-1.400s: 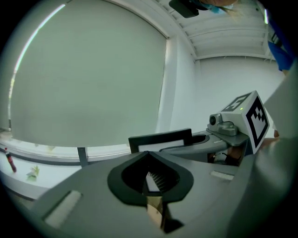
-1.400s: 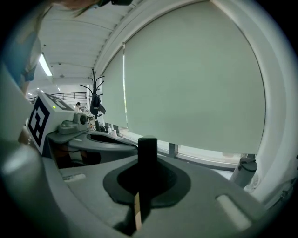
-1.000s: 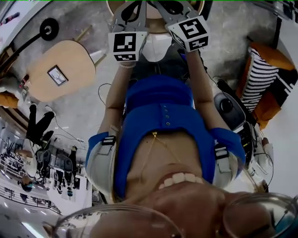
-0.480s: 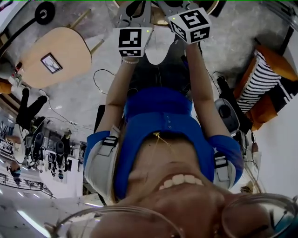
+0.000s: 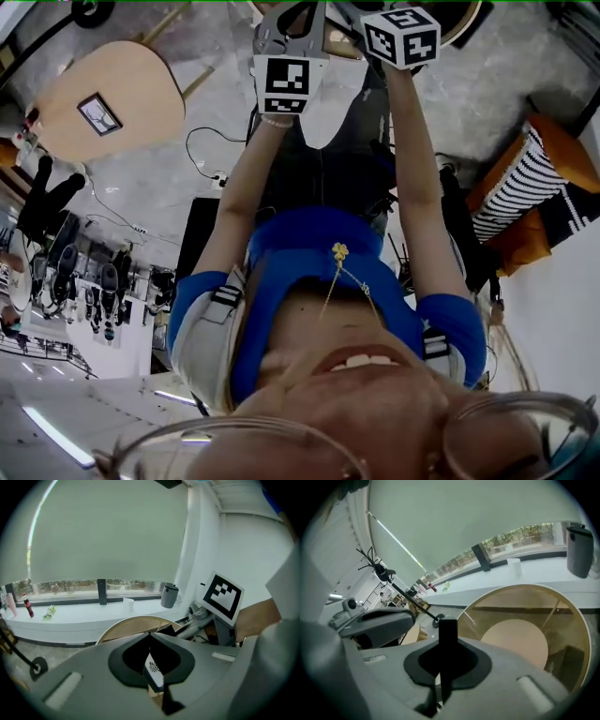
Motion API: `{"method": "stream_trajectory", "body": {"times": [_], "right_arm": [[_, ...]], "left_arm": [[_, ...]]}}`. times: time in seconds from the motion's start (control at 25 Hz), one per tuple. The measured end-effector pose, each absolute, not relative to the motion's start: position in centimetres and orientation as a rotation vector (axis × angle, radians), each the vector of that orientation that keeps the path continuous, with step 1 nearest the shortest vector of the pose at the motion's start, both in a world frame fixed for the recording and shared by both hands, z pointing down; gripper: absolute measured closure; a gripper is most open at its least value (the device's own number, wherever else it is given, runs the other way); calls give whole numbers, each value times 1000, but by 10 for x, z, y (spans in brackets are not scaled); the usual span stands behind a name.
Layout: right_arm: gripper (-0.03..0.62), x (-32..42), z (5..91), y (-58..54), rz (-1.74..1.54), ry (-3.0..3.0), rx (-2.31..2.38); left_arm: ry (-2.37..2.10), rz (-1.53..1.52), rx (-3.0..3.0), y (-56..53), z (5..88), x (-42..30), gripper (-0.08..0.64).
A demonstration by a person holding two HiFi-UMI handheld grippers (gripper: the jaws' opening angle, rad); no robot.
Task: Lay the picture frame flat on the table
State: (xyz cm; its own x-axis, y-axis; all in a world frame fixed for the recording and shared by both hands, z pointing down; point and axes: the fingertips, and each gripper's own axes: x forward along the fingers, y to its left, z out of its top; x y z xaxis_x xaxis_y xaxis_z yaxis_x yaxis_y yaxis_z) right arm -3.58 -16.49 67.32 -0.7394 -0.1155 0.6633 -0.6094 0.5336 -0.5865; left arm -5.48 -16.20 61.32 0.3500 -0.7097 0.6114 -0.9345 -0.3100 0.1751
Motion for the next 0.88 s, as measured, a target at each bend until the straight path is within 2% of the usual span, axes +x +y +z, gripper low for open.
{"method": "stream_trajectory", "body": {"times": [0.36, 0.88], "right_arm": [[581, -31, 757, -143, 1273, -2044, 531], [580, -15, 810, -138, 1276, -1939, 547]], "left_arm": [[-1404, 629, 2018, -134, 658, -58, 563], [-1301, 651, 1981, -117, 686, -46, 563]]}}
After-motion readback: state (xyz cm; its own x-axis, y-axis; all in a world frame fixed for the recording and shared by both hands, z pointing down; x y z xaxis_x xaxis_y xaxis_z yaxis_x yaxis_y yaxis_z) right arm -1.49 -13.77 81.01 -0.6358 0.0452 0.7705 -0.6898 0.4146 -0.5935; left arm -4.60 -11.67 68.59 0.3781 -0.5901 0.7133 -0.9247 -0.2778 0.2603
